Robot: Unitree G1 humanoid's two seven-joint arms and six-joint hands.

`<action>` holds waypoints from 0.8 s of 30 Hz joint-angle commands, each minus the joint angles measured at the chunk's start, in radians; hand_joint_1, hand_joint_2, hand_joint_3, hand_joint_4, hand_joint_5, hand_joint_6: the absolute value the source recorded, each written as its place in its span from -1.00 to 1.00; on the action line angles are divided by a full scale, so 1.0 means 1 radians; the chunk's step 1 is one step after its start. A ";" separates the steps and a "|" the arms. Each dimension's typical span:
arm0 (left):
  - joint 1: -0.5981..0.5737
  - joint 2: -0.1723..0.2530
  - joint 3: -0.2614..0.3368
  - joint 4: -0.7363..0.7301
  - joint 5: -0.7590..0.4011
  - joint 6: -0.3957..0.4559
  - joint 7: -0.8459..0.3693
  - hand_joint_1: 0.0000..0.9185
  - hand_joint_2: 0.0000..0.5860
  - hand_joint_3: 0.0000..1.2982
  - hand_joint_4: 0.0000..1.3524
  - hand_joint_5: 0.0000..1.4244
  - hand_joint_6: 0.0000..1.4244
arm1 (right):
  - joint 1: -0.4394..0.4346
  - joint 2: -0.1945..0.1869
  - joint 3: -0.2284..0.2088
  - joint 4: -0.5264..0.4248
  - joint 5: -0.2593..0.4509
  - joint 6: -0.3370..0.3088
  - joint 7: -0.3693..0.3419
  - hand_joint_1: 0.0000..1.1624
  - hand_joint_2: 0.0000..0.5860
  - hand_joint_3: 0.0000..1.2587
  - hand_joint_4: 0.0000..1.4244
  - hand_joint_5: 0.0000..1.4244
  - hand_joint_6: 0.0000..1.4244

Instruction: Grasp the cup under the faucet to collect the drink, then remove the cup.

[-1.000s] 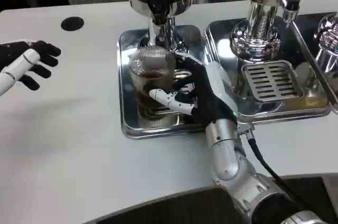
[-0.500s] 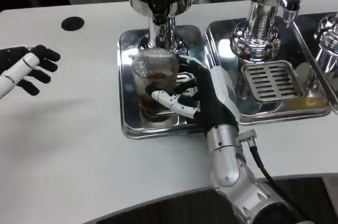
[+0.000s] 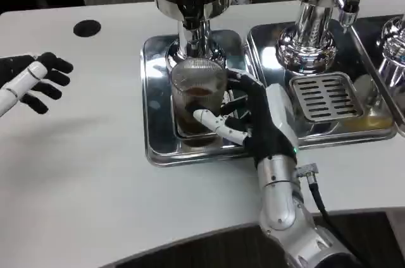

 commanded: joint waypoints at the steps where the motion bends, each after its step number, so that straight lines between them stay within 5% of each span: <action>1: -0.011 0.001 -0.005 0.008 -0.005 -0.009 -0.006 -1.00 -0.28 -0.38 -0.43 -0.37 -0.12 | 0.019 -0.002 -0.005 -0.058 -0.007 -0.027 -0.022 0.12 -0.33 -0.38 -0.47 -0.10 0.44; 19: -0.030 -0.033 -0.097 0.042 0.027 -0.069 -0.029 -1.00 -0.31 -0.43 -0.48 -0.42 -0.12 | 0.114 -0.046 -0.033 -0.223 -0.020 0.021 -0.008 0.12 -0.33 -0.35 -0.45 -0.07 0.47; 24: -0.031 -0.041 -0.150 0.056 0.042 -0.117 -0.062 -1.00 -0.33 -0.55 -0.64 -0.60 -0.30 | 0.136 -0.057 -0.037 -0.266 -0.027 0.037 0.000 0.12 -0.33 -0.35 -0.45 -0.06 0.49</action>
